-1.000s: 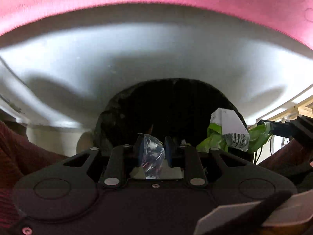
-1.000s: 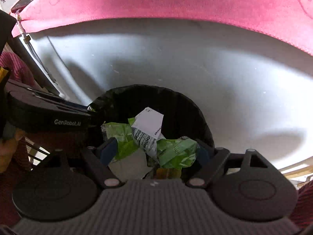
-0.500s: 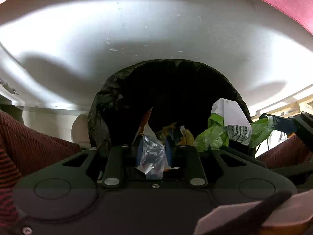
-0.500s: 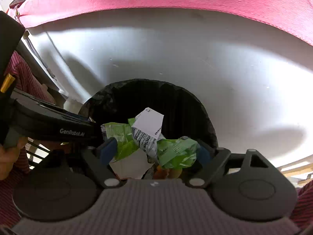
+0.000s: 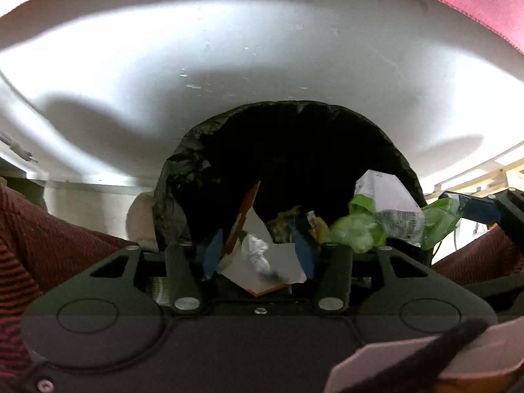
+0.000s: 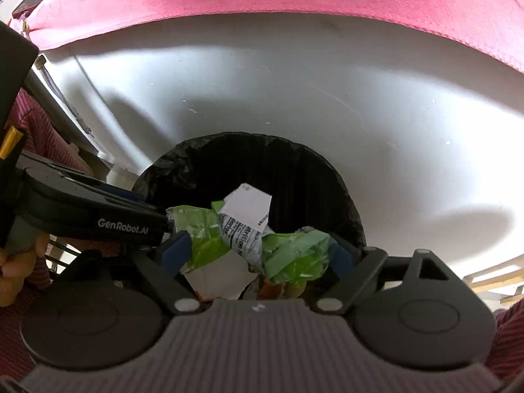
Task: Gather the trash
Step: 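Carry the foil scrap and green wrapper down into the bin and open both tools, then raise both open tools back over the towel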
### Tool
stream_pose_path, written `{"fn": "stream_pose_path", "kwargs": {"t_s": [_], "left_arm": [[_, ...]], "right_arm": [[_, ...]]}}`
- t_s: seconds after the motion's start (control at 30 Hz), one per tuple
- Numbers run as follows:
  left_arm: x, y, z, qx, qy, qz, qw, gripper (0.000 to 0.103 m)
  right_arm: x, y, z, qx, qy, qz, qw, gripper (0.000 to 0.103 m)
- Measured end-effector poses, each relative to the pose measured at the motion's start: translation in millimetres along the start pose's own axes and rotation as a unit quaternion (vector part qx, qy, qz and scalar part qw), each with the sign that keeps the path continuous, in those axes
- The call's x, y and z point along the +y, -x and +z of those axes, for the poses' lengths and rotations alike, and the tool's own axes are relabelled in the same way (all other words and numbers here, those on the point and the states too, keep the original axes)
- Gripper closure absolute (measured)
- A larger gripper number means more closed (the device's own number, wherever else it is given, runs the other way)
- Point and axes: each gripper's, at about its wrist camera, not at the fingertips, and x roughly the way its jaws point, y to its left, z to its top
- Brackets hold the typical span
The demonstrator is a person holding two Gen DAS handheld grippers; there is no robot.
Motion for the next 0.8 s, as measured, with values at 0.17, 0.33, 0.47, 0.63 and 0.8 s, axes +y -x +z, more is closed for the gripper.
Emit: {"fn": "stream_pose_path", "kwargs": {"t_s": [0.17, 0.33, 0.47, 0.63, 0.8], "left_arm": [[1.6, 1.1, 1.2, -0.002, 0.002, 0.005, 1.0, 0.048], [1.0, 4.5, 1.5, -0.007, 0.001, 0.008, 0.9999, 0.047], [0.4, 9.7, 1.9, -0.013, -0.001, 0.007, 0.9999, 0.047], [-0.5, 24.3, 4.1, -0.034, -0.004, 0.002, 0.9994, 0.047], [-3.6, 43.4, 6.5, -0.059, -0.01, -0.003, 0.9982, 0.047]], "right_arm": [[0.4, 1.3, -0.7, -0.003, -0.005, 0.0, 1.0, 0.007], [-0.1, 2.3, -0.9, -0.005, -0.008, -0.001, 1.0, 0.007], [-1.4, 7.9, -0.6, -0.012, -0.009, -0.004, 1.0, 0.007], [-0.7, 18.0, 1.0, -0.028, -0.002, -0.01, 1.0, 0.007], [-5.1, 29.6, 5.1, -0.045, -0.01, -0.01, 0.999, 0.006]]}}
